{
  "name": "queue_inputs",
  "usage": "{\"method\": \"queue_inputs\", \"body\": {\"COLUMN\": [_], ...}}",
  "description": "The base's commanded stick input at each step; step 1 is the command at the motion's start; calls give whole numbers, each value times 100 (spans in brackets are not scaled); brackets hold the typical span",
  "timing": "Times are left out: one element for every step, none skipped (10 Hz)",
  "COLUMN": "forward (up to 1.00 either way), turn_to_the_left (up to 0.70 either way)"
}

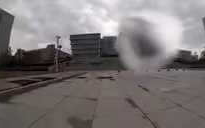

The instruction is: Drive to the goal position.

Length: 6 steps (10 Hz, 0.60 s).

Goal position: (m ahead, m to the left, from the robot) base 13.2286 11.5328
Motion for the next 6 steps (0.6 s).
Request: {"method": "queue_inputs", "body": {"forward": [70, 70, 70, 70, 70, 70], "turn_to_the_left": [0, 0, 0, 0, 0, 0]}}
